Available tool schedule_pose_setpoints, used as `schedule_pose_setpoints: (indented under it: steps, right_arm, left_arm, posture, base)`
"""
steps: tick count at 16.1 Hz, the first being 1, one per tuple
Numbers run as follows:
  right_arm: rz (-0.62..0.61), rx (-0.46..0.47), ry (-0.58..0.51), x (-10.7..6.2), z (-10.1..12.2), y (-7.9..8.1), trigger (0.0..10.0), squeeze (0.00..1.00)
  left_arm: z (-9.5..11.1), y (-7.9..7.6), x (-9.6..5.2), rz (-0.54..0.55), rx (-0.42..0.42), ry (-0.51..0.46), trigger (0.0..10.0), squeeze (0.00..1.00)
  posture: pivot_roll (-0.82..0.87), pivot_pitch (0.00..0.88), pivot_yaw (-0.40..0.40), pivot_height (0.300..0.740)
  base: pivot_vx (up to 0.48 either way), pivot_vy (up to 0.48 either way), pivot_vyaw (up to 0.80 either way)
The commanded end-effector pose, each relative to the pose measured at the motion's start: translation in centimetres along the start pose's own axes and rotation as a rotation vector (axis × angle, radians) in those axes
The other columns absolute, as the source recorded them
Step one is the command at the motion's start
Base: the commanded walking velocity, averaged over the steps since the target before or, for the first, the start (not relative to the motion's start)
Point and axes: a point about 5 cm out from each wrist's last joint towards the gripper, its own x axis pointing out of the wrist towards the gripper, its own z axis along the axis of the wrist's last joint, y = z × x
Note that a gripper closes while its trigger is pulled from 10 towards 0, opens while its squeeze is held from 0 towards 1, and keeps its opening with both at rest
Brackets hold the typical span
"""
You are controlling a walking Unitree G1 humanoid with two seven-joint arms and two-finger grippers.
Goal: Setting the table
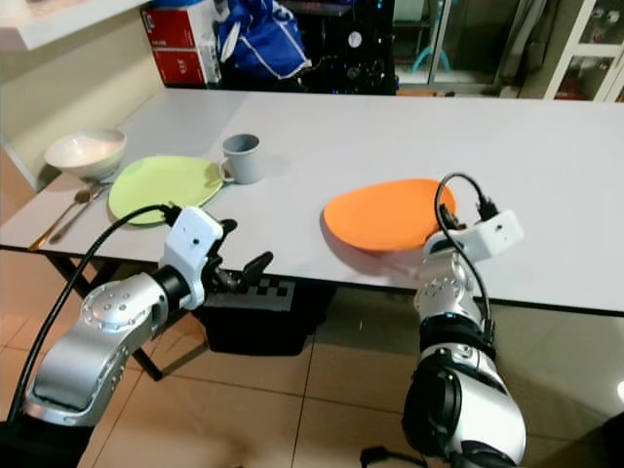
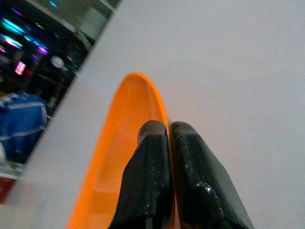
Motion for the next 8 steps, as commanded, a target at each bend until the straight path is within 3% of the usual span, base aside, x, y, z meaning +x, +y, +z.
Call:
schedule_pose_setpoints:
  steps: [1,2,3,4,6,8]
  right_arm:
    - [0.028,-0.036,0.014,0.1,-0.3,0.8,10.0,0.22]
    - [0.027,-0.057,0.031,0.1,-0.7,0.7,10.0,0.69]
    - [0.023,-0.069,0.034,0.1,-0.8,0.6,10.0,0.69]
    - [0.007,-0.102,0.038,0.1,-1.2,0.2,10.0,1.0]
    - [-0.001,-0.15,0.016,0.0,-1.4,-0.3,10.0,1.0]
    - [0.014,-0.26,0.016,-0.1,-1.6,-0.6,10.0,1.0]
  left_arm:
    - [0.1,0.3,-0.4,-0.002,0.0,0.005,10.0,0.0]
    - [0.1,0.3,-0.5,-0.003,-0.001,0.009,10.0,0.0]
    - [0.1,0.3,-0.5,-0.003,-0.001,0.01,10.0,0.0]
    - [0.1,0.2,-0.6,-0.004,-0.003,0.013,10.0,0.0]
    - [0.0,0.1,-0.6,-0.007,-0.006,0.017,10.0,0.0]
    - [0.1,0.0,-0.5,-0.01,-0.008,0.018,10.0,0.0]
  posture:
    - [0.01,0.0,0.087,0.74]
    - [0.01,0.0,0.086,0.74]
    - [0.01,0.0,0.086,0.74]
    - [0.01,0.0,0.089,0.74]
    - [0.01,0.0,0.091,0.74]
    - [0.01,0.0,0.092,0.74]
  base:
    - [0.0,0.0,0.0]
    - [0.0,0.0,0.0]
    - [0.0,0.0,0.0]
    - [0.0,0.0,0.0]
    - [0.0,0.0,0.0]
    - [0.0,0.0,0.0]
